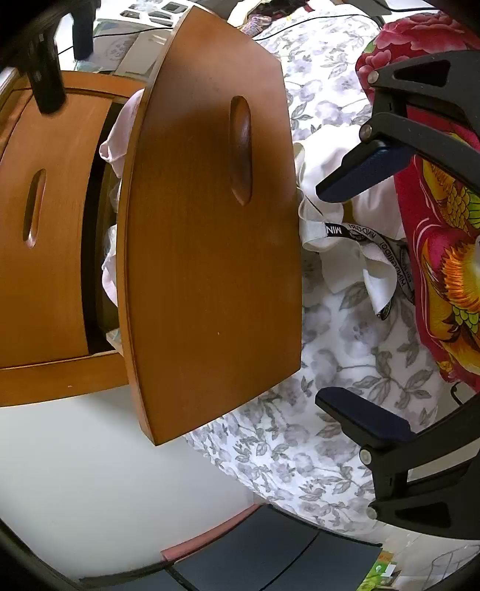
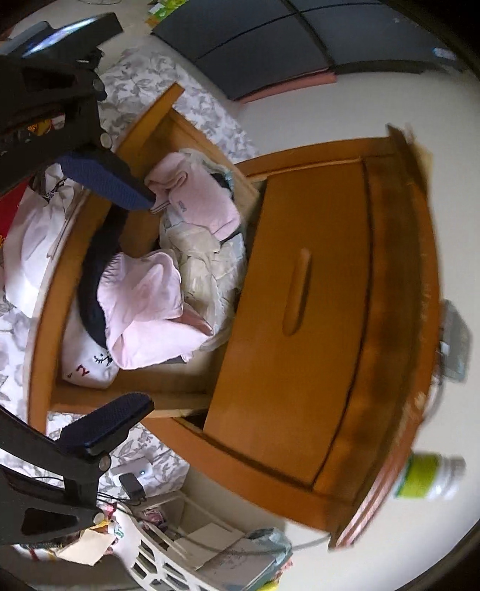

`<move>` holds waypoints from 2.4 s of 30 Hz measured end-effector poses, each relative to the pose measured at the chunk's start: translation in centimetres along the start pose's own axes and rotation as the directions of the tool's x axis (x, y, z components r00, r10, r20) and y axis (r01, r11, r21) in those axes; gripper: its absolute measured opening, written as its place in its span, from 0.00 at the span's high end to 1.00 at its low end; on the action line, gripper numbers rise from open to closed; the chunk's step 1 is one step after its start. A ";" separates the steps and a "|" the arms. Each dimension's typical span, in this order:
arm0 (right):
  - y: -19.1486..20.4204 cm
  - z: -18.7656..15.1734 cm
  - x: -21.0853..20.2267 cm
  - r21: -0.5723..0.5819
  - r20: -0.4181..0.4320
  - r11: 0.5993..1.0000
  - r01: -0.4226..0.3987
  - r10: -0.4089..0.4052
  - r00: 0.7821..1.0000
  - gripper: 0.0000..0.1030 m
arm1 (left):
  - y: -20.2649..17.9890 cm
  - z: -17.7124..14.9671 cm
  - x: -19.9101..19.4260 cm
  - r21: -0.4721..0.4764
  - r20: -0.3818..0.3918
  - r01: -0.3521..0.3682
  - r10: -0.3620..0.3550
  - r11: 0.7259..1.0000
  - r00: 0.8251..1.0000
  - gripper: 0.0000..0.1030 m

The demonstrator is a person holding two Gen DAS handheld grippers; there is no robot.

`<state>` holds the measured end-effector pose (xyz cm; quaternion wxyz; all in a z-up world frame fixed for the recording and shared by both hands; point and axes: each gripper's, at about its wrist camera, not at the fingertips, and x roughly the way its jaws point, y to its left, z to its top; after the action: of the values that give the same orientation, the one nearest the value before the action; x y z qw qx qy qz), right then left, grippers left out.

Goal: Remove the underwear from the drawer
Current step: 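Reach the right gripper into the drawer and grasp the pink cloth, then lift the pink cloth up out of the drawer with the right gripper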

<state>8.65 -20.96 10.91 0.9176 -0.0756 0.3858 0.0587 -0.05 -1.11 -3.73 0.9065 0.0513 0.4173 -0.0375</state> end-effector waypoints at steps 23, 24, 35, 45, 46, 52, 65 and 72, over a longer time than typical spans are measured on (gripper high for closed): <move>-2.1 0.2 10.2 0.161 -0.271 0.984 0.071 -0.025 0.962 0.72 | -0.2 -0.1 0.5 0.012 -0.020 0.012 -0.012 1.000 1.000 0.03; -2.3 0.2 10.0 0.170 -0.261 0.983 0.067 -0.021 0.965 0.76 | -0.2 -0.1 0.6 0.011 -0.021 0.013 -0.013 1.000 1.000 0.03; -3.7 1.7 5.7 0.180 -0.152 0.983 0.037 -0.009 0.988 0.91 | -0.2 0.0 0.8 0.002 -0.031 0.020 -0.020 1.000 0.999 0.03; -3.6 5.5 -2.8 0.129 0.027 0.992 0.009 -0.012 1.000 0.91 | 0.3 0.0 0.6 -0.021 -0.019 0.035 -0.035 0.999 0.999 0.03; -3.5 5.9 -3.9 0.117 0.049 0.993 0.006 -0.012 0.999 0.91 | 0.3 0.0 0.6 -0.024 -0.017 0.037 -0.037 0.999 0.999 0.03; -2.3 7.4 -9.6 0.056 0.155 0.998 0.000 -0.008 0.988 0.91 | 0.6 -0.1 0.1 -0.040 0.004 0.048 -0.048 0.998 0.999 0.03; 0.3 8.9 -21.2 -0.027 0.358 0.999 -0.028 0.036 0.933 0.92 | 1.8 -0.2 -1.3 -0.087 0.085 0.082 -0.074 0.993 0.994 0.03; 1.7 8.5 -25.3 -0.063 0.408 0.997 -0.045 0.067 0.911 0.92 | 2.2 -0.3 -1.9 -0.102 0.116 0.093 -0.081 0.990 0.990 0.03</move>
<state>-3.28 -18.98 34.81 0.9737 -0.0743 0.1852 0.1095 -1.27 1.13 -2.35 0.9274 -0.0180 0.3693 -0.0573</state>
